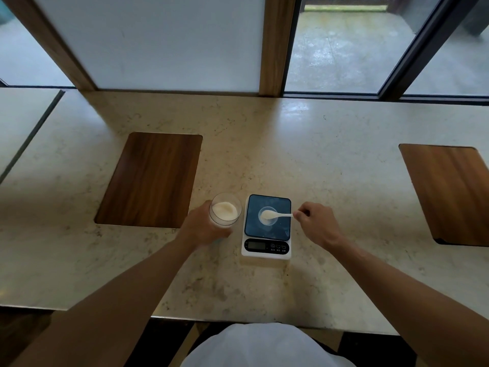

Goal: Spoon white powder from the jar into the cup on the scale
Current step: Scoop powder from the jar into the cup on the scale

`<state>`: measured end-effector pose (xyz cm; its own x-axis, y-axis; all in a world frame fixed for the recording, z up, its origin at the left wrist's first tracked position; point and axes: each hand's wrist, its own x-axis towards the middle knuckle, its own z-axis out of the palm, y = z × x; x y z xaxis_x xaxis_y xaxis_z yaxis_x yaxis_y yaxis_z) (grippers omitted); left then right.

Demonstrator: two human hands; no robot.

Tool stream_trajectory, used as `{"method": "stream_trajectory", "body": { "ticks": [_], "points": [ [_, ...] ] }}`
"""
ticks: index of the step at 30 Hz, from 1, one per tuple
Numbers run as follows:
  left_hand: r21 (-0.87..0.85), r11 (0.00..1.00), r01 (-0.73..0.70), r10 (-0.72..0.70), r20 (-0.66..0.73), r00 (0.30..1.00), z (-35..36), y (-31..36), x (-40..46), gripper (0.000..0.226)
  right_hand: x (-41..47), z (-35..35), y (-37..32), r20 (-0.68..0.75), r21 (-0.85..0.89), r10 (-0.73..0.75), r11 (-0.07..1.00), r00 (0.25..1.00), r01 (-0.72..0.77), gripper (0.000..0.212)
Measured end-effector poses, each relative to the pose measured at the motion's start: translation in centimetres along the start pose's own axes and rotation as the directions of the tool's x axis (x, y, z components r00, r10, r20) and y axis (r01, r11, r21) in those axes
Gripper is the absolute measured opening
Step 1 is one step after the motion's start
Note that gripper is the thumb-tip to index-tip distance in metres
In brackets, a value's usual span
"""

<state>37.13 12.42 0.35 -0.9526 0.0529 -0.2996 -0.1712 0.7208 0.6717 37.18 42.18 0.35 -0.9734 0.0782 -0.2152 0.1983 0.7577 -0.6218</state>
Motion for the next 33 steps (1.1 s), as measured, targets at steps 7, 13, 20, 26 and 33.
{"method": "stream_trajectory", "body": {
  "ticks": [7,13,20,26,33],
  "points": [
    [0.018,1.0,-0.02,0.02,-0.015,1.0,0.1,-0.1,0.0,0.08,-0.3,-0.3,-0.3,-0.04,-0.02,-0.042,0.999,0.998,0.041,0.017],
    [0.012,1.0,-0.015,0.016,-0.021,1.0,0.3,-0.1,0.1,0.08,-0.4,-0.1,-0.4,-0.053,-0.062,-0.112,0.992,0.992,0.108,0.016],
    [0.01,1.0,-0.018,0.018,-0.02,1.0,0.5,-0.1,0.2,0.078,-0.6,-0.5,-0.6,-0.058,-0.14,-0.226,0.966,0.972,0.216,0.018],
    [0.024,1.0,0.001,0.0,-0.012,1.0,0.5,-0.1,0.4,0.079,-1.3,-1.3,-0.7,-0.029,-0.239,-0.38,0.901,0.925,0.362,0.021],
    [0.038,0.999,-0.002,0.002,0.005,1.0,0.6,-0.1,0.6,0.079,-1.8,-2.0,-0.6,-0.006,-0.301,-0.515,0.819,0.857,0.489,0.018]
  ]
}}
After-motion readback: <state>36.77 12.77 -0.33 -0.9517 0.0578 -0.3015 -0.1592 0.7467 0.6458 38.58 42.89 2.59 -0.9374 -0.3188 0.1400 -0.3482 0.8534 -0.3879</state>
